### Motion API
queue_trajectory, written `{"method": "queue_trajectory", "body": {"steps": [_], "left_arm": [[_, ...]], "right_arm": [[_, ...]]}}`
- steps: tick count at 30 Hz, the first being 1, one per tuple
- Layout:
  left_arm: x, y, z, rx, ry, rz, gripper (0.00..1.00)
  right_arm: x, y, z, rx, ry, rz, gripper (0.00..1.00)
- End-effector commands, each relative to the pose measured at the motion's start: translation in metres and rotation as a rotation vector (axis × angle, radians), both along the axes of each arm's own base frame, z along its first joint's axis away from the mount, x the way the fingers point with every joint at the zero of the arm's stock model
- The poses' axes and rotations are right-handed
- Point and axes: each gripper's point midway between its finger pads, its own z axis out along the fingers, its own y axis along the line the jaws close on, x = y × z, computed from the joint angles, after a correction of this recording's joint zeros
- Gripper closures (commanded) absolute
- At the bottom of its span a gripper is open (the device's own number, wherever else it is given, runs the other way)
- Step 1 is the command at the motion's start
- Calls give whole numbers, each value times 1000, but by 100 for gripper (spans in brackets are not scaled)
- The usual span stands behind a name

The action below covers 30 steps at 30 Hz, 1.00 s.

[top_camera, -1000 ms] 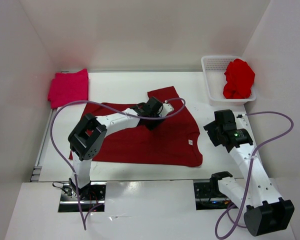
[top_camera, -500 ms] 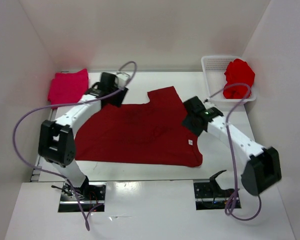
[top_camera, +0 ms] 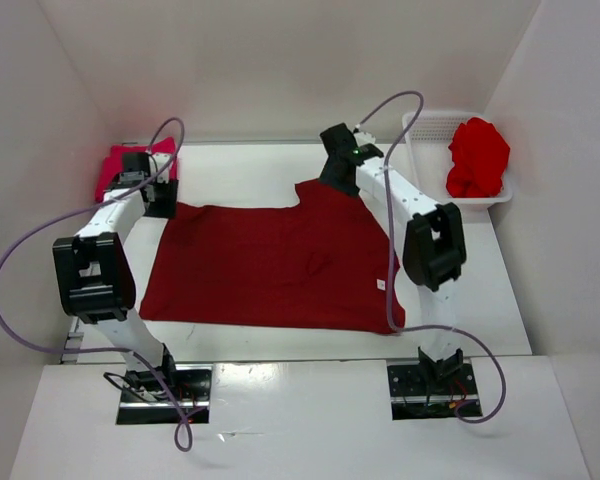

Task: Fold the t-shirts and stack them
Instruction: Grap the side of the flattened tshirt furthest away from the robot with both arms

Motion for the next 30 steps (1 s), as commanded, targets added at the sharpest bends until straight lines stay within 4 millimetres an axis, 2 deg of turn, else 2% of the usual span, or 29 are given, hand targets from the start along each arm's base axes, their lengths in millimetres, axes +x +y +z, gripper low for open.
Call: {"method": "queue_trajectory", "body": {"steps": [1,2,3,4,5,6,7,8,9,10,11,12,13,14,15,19,23,25,26,29,30], "left_arm": [[7,0,3,-46,-45,13,30],[6,7,-1,-31,-33,24,30],[9,9,-7,-24,-30,30,29],[11,11,-10,-25,-31,47,29],[10,15,-14,-26,-21,56,29],[11,14,-22,-41,-11,75,29],[14,18,-23,-51,-13,79,29],[18,20,-27,-73,-10,88,28],[21,20,-29,-81,-8,98,28],[20,23,-33,-95,1,103,28],[23,28,-37,-106,5,110,26],[27,24,-36,-132,-2,100,26],[27,26,-36,-141,-4,102,26],[28,27,-44,-143,11,103,25],[32,24,-40,-155,1,92,25],[32,22,-55,-173,30,96,24],[32,22,-67,-178,55,99,24],[35,18,-74,-179,68,89,23],[35,18,-74,-179,68,89,21],[36,18,-80,-186,79,97,21],[39,12,-81,-193,79,81,21]], "right_arm": [[49,-14,20,-43,-72,-5,34],[59,-19,-4,-71,-33,-4,34],[65,-16,-9,-79,-28,4,33],[84,-15,9,-63,-79,-2,31],[87,-19,-22,-113,-18,-5,31],[95,-24,-27,-140,-12,0,29],[115,-18,1,-125,-90,-1,27],[112,-29,-49,-196,25,17,25],[116,-30,-57,-218,36,24,25],[137,-30,-8,-169,-114,4,22],[138,-45,-37,-147,-55,-34,19],[141,-48,-52,-122,-29,-26,17],[146,-53,-53,-105,-37,-30,13],[150,-58,-62,-112,-38,-30,9],[150,-59,-69,-131,-26,-10,9],[150,-63,-84,-166,-8,-3,9],[133,-68,-111,-195,88,5,9],[129,-64,-125,-178,119,23,9],[129,-64,-125,-178,119,23,9],[125,-47,-137,-173,134,78,16],[123,-40,-141,-175,141,103,20]]}}
